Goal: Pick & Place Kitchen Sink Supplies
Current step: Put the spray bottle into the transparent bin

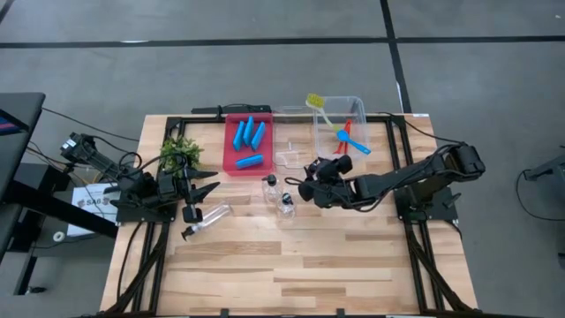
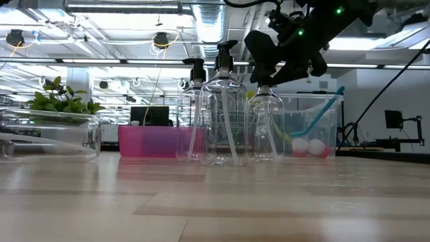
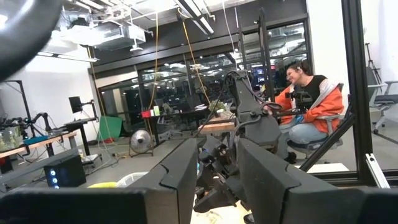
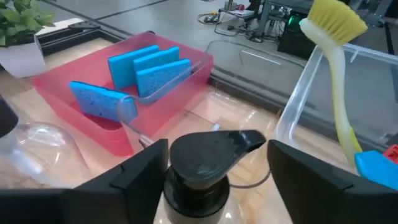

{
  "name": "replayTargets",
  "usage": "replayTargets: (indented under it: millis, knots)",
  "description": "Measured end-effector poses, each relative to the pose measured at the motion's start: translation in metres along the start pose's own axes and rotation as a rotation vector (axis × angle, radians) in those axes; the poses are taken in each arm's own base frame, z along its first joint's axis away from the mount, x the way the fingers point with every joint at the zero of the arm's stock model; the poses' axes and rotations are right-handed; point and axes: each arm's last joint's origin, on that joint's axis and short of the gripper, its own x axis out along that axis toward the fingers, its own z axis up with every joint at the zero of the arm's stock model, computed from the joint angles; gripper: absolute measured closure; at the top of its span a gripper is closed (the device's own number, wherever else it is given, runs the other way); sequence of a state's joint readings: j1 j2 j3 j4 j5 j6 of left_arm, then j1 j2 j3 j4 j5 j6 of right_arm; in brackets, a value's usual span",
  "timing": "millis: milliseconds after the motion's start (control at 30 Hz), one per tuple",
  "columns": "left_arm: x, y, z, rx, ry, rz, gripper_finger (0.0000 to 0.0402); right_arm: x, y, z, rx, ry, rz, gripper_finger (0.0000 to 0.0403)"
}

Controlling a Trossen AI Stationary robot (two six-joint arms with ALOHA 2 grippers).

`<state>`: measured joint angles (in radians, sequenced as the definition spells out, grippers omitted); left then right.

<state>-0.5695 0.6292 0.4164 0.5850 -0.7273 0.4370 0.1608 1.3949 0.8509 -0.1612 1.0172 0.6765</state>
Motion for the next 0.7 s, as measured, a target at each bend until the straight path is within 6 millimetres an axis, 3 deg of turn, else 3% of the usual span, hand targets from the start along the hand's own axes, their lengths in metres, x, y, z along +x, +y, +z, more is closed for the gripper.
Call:
replayTargets:
  millis: [367, 700]
  knots:
    - [0.000, 0.000, 0.000, 0.000, 0.000, 0.000, 0.0284, -0.002, 0.003, -0.002, 0.023, 0.035, 0.049, 0.0282]
    - [0.000, 0.000, 0.000, 0.000, 0.000, 0.000, 0.0284, -0.015, 0.009, 0.001, 0.021, 0.033, 0.096, 0.0278]
